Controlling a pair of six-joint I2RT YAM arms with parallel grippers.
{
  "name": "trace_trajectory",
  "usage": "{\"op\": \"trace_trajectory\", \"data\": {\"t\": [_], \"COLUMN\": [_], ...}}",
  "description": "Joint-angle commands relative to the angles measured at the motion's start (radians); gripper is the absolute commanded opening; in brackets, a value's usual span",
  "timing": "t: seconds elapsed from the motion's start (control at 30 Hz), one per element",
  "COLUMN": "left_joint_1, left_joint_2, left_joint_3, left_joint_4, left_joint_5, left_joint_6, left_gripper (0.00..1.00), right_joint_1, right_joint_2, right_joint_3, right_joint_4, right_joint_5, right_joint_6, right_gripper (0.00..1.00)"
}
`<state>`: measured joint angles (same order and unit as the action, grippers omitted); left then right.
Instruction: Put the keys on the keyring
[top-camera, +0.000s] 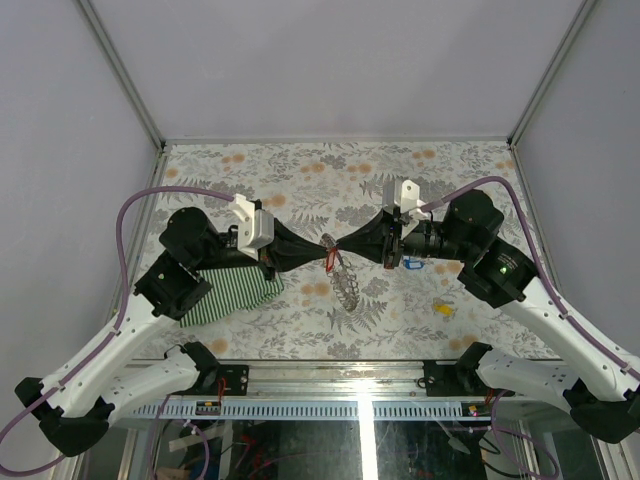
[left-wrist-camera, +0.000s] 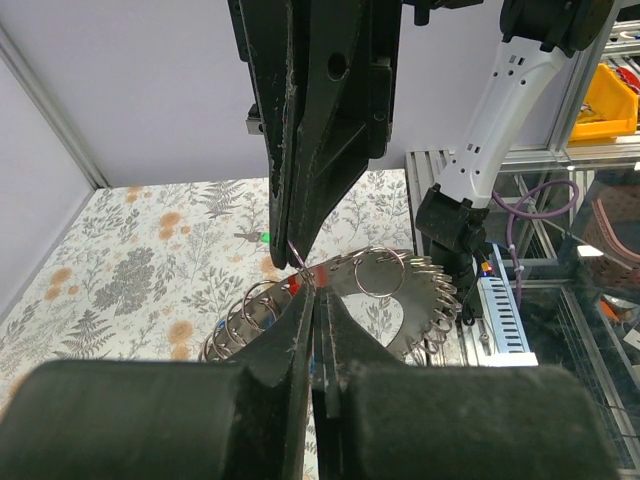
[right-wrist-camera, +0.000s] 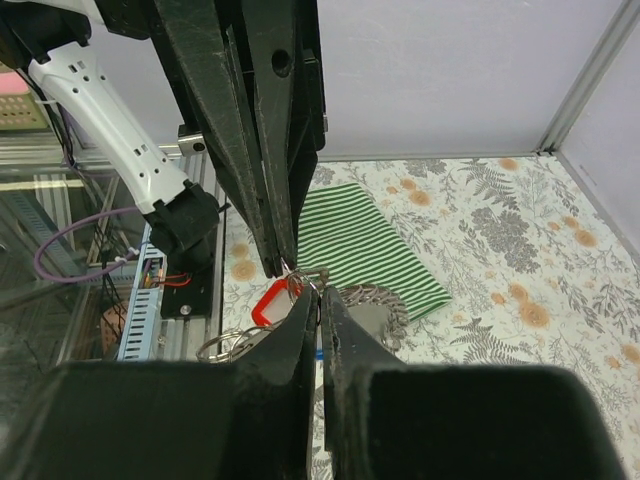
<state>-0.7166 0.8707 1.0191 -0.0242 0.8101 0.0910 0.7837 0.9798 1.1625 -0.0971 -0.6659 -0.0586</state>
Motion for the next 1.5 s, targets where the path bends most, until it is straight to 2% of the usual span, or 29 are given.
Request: {"op": "trace_trajectory", "data": {"t": [0.0, 0.6, 1.13, 1.3, 1.47], "left_joint_1": [-0.003, -0.003, -0.014, -0.016, -0.015], "left_joint_2": [-0.008, 0.004, 0.01, 0.005, -0.021], "left_joint_3": [0.028, 0.024, 0.015, 0.013, 0.0], "left_joint_4": [-0.003, -0.034, -0.034, -0.032, 0.001], "left_joint_5": [0.027, -0.008, -0.065, -0.075, -0.092], "left_joint_6": [0.011, 0.031, 0.038, 0.035, 0.014], "left_gripper": [0.0, 0.0, 0.0, 0.03, 0.06], "right_joint_1": [0.0, 0.0, 0.0, 0.0, 0.0], "right_joint_2": [0.001, -0.04, -0.065, -0.073, -0.099], "right_joint_3": [0.054, 0.004, -0.133, -0.162, -0.199], "right_joint_4": [0.072, 0.169, 0.489, 0.535, 0.566], "right_joint_5": [0.081, 0.175, 0.214, 0.227, 0.225], "right_joint_6": [0.036, 0.136, 0.459, 0.482, 0.438], "right_gripper": [0.0, 0.0, 0.0, 0.0, 0.0]}}
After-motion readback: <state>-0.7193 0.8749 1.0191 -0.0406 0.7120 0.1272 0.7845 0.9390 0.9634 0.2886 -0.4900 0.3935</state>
